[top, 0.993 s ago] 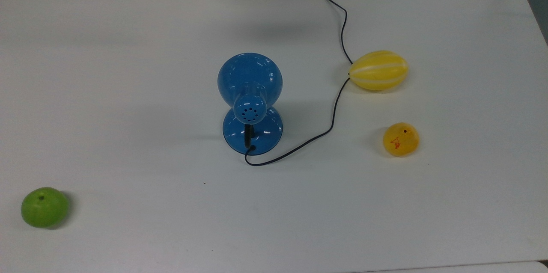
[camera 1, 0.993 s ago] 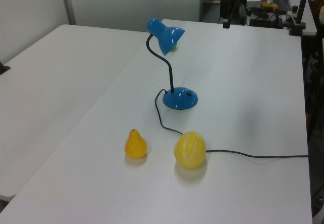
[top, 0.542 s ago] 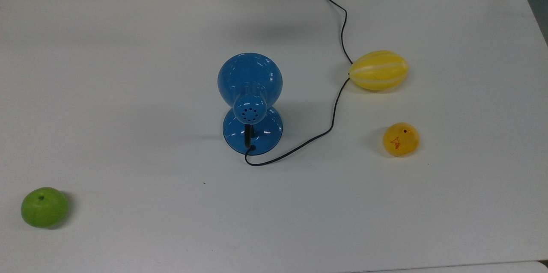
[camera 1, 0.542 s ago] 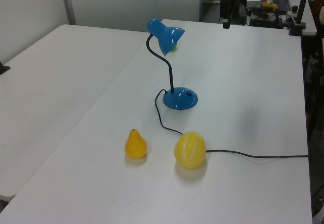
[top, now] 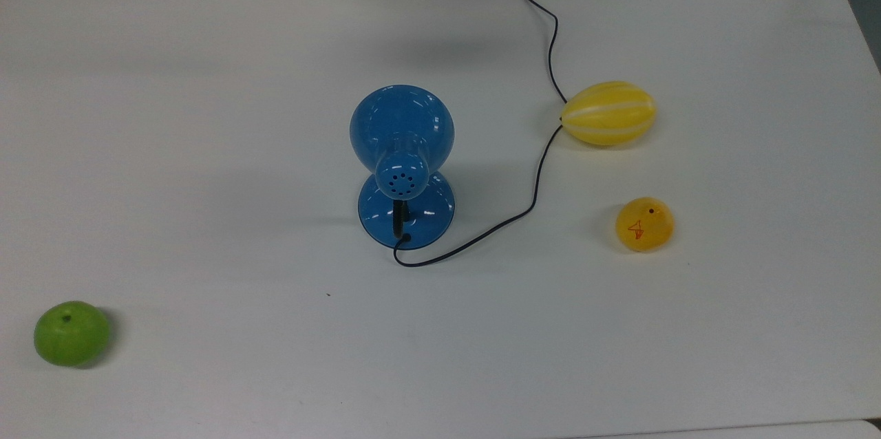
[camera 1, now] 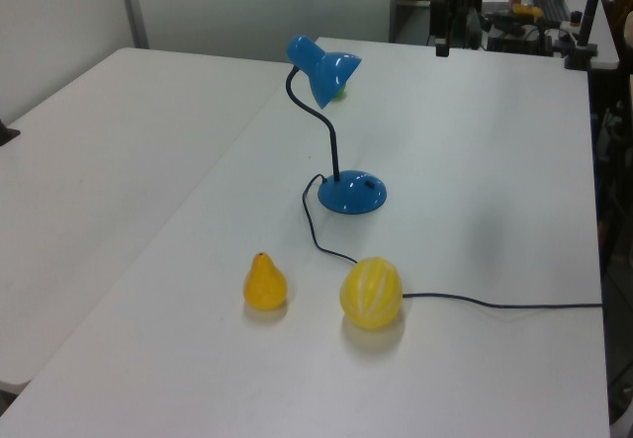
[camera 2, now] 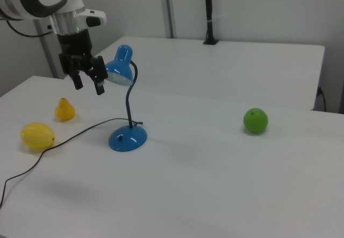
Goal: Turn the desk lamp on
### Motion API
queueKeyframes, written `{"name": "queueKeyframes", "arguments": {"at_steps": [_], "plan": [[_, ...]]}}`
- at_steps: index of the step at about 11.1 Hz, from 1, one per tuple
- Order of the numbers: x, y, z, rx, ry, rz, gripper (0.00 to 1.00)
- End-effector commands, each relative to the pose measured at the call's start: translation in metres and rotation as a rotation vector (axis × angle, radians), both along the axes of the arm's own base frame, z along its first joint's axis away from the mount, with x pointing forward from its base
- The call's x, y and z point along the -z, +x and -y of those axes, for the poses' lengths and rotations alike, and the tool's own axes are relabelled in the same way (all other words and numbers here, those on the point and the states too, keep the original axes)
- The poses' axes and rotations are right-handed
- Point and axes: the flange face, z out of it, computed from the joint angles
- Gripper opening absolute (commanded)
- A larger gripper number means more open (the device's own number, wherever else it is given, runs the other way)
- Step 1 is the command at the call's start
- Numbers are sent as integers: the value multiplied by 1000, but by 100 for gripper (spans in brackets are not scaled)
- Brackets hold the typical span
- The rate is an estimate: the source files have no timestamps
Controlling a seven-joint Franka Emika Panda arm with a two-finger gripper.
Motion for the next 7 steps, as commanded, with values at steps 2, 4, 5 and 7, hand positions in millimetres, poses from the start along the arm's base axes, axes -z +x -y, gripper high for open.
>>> {"name": "queueKeyframes", "arguments": {"at_steps": [2, 4, 5, 7], "plan": [[-1, 2, 3, -63, -12, 11, 0], [0, 2, 3, -65, -23, 10, 0], [2, 3, 2, -68, -27, 7, 0], [3, 2, 0, -72, -28, 4, 0]]}}
